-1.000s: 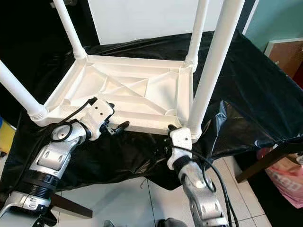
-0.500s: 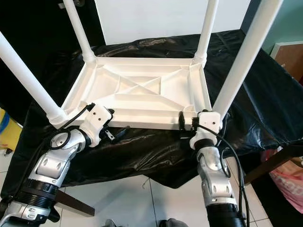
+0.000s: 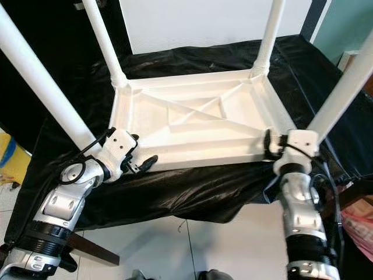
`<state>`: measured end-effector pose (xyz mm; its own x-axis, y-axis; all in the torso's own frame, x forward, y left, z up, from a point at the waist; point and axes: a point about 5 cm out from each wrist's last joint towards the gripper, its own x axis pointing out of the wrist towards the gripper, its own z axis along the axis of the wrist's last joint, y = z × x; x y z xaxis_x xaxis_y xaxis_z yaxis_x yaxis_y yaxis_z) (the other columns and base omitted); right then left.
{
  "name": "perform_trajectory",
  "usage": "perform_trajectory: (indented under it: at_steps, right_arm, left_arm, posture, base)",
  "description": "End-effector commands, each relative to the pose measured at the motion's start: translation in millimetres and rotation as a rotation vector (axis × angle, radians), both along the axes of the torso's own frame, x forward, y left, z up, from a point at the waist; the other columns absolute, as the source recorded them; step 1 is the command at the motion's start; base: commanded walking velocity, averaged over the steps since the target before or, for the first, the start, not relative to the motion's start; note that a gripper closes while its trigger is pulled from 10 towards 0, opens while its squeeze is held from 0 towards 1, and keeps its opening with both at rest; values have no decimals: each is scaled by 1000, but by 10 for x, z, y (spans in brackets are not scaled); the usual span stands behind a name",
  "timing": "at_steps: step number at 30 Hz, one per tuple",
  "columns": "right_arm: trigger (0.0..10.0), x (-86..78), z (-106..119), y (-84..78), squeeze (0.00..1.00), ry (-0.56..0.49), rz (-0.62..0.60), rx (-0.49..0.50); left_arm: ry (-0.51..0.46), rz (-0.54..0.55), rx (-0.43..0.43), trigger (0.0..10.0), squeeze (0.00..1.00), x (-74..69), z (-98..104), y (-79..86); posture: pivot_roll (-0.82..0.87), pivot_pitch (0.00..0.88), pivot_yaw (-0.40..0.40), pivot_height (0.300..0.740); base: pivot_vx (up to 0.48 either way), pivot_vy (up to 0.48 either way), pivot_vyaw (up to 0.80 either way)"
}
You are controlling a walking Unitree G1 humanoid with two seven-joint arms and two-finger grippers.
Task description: Building children table
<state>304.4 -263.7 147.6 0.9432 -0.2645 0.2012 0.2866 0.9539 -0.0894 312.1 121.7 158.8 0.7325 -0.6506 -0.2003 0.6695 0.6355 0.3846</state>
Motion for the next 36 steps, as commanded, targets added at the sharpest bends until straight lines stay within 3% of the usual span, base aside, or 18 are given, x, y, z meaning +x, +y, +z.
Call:
perform_trajectory:
  at_steps: [1,3,5,6,8,13,17,19,21,22,27,31,36]
  right_arm:
    - [10000,-40,71,-169,0,-48,-78,5]
    - [10000,-38,72,-169,0,-49,-79,4]
    - [10000,10,67,9,0,-56,-17,6]
    - [10000,10,67,9,0,-56,-17,6]
    - [10000,43,59,124,0,-59,24,18]
    - [10000,101,58,240,0,-58,76,28]
    - [10000,203,66,382,0,-48,142,24]
    - [10000,203,66,382,0,-48,142,24]
    - [10000,285,84,505,0,-40,196,13]
    - [10000,285,84,505,0,-40,196,13]
    - [10000,480,158,757,0,-27,306,1]
    - [10000,548,195,849,0,-26,345,-3]
    - [10000,592,194,921,0,-17,373,-2]
  left_arm:
    - [-9,15,-23,10000,0,-2,20,-15]
    - [-7,12,-32,10000,0,-6,24,-24]
    - [55,-91,-147,10000,0,-163,92,-112]
    - [55,-91,-147,10000,0,-163,92,-112]
    - [111,-160,-213,10000,0,-295,147,-130]
    - [137,-159,-238,10000,0,-392,205,-58]
    - [101,-67,-214,10000,0,-439,237,99]
    - [101,-67,-214,10000,0,-439,237,99]
    - [72,51,-218,10000,0,-470,233,215]
    - [72,51,-218,10000,0,-470,233,215]
    - [-25,395,-321,10000,0,-545,300,561]
    - [-63,486,-356,10000,0,-622,333,642]
    - [-49,484,-365,10000,0,-716,300,554]
  posture:
    - [-142,94,28,740]
    - [-142,94,28,740]
    - [-137,97,29,740]
    - [-137,97,29,740]
    - [-132,97,27,740]
    - [-118,101,13,740]
    - [-93,107,-14,740]
    - [-93,107,-14,740]
    - [-63,112,-48,740]
    - [-63,112,-48,740]
    - [5,123,-118,740]
    - [20,125,-131,740]
    - [55,131,-155,740]
  base:
    - [0,0,0]
    - [0,0,0]
    - [0,0,0]
    - [0,0,0]
    - [0,0,0]
    - [0,0,0]
    - [0,0,0]
    - [0,0,0]
    - [0,0,0]
    - [0,0,0]
    - [0,0,0]
    - [0,0,0]
    - [0,0,0]
